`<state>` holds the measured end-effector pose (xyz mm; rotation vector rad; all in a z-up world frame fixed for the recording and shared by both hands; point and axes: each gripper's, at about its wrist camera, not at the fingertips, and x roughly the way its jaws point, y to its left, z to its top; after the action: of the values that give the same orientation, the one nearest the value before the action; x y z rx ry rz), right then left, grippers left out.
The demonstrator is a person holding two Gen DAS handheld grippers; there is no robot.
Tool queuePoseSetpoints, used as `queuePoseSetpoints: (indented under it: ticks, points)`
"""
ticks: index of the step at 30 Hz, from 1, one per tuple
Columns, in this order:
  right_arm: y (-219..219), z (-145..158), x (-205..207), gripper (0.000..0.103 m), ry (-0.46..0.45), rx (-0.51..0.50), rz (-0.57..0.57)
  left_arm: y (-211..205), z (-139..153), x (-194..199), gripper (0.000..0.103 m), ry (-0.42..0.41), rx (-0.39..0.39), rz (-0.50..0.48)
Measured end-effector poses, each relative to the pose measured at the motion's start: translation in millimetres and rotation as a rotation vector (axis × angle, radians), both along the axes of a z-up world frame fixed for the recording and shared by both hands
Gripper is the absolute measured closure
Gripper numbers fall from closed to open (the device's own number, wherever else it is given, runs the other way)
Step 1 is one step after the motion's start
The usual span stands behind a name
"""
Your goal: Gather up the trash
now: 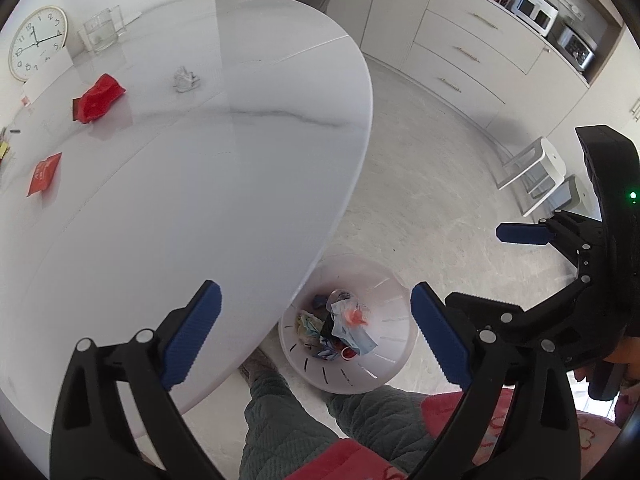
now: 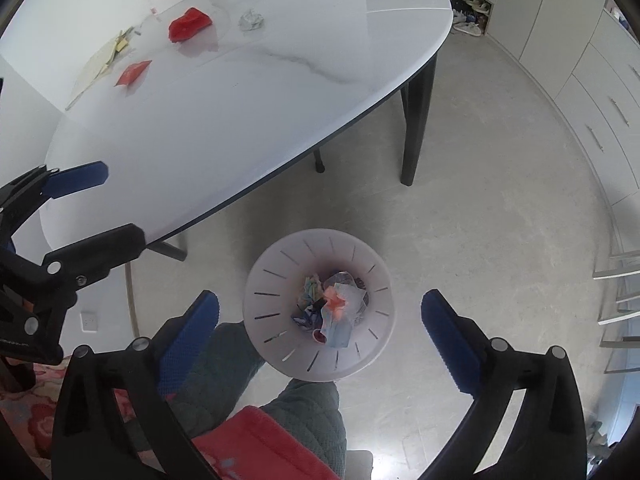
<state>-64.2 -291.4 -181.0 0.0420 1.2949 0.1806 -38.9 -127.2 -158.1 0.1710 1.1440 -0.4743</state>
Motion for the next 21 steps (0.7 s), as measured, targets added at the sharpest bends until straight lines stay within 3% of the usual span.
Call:
queuePoseSetpoints:
  ticks: [11,21]
  points:
    - [19,8,32,0.003,-0.015,0.012,-0.028,43,10,24,0.011,-0.020,-0.010,0.076]
    - [60,20,81,0.003,-0.054,0.037,-0.029,118,21,78,0.011,-0.053,-0.010,0.222]
